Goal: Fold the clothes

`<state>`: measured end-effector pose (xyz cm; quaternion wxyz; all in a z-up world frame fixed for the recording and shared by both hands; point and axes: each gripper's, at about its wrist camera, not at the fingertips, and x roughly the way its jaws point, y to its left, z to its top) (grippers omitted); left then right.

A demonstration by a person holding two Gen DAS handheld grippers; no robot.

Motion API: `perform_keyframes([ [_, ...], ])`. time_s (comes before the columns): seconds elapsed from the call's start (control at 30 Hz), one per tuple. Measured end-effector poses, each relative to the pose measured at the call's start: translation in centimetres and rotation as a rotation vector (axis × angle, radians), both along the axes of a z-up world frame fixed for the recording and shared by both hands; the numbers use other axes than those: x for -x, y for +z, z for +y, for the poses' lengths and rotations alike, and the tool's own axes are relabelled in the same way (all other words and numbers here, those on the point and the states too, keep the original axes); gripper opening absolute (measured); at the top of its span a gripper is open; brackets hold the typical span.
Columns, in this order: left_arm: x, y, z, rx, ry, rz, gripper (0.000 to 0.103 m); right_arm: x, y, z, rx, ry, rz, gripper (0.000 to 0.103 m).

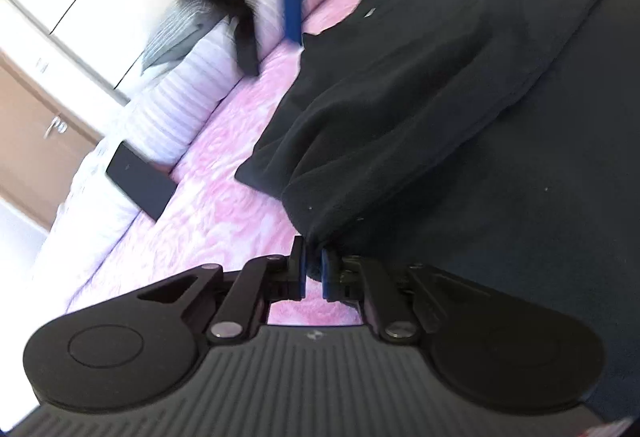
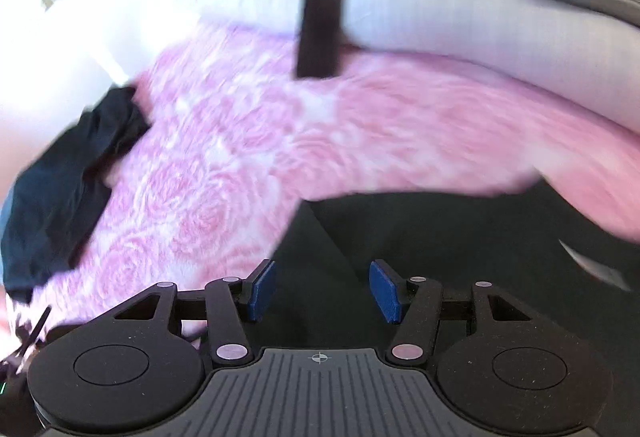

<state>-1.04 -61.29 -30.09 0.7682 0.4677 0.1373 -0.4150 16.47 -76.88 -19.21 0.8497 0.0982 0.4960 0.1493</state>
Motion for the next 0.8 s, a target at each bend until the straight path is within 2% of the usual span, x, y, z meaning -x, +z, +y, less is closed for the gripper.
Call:
perform_keyframes([
  [0.1,0.2,-0.1,0.3,0.026,0.046,0.006,0.002,-4.6,-2.5,1.7,0.016,0.093,0.071,0.056],
  [0.2,0.1,-0.3,0.6,0.040,0.086,0.022,0.000,-7.2,-4.9,3.0,0.014,0.164,0.151,0.054],
  [0.23,0.0,-0.4,0.7,0.042,0.094,0.028,0.000,-7.6,-5.5,3.3,0.023,0.184,0.181,0.028],
  [0.27,-0.1,-0.4,0.8,0.044,0.097,0.033,0.000,-8.0,-6.1,3.6,0.032,0.204,0.213,0.010],
  [0.3,-0.1,-0.5,0.9,0.046,0.101,0.038,0.000,-8.3,-6.2,3.7,0.031,0.215,0.215,0.005],
  [0.37,-0.2,-0.5,1.1,0.052,0.107,0.046,0.000,-9.2,-5.8,3.8,0.020,0.227,0.206,0.004],
  [0.47,0.0,-0.4,1.4,0.057,0.100,0.050,0.000,-10.8,-4.6,3.5,0.035,0.186,0.147,0.004],
  [0.57,-0.3,-0.4,1.6,0.067,0.119,0.060,0.000,-11.5,-4.7,3.7,0.050,0.186,0.152,0.005],
  [0.67,-1.0,0.2,1.9,0.094,0.134,0.086,0.011,-10.9,-4.7,4.2,0.095,0.219,0.136,0.005],
  [0.7,-1.3,0.3,1.8,0.099,0.127,0.096,0.019,-10.7,-4.6,4.0,0.098,0.205,0.122,0.005],
  [0.73,-1.7,0.5,1.7,0.104,0.121,0.106,0.024,-10.6,-4.4,3.6,0.087,0.183,0.110,0.005],
  [0.8,-2.2,0.6,1.4,0.105,0.102,0.111,0.027,-10.2,-3.9,2.9,0.065,0.135,0.088,0.005],
])
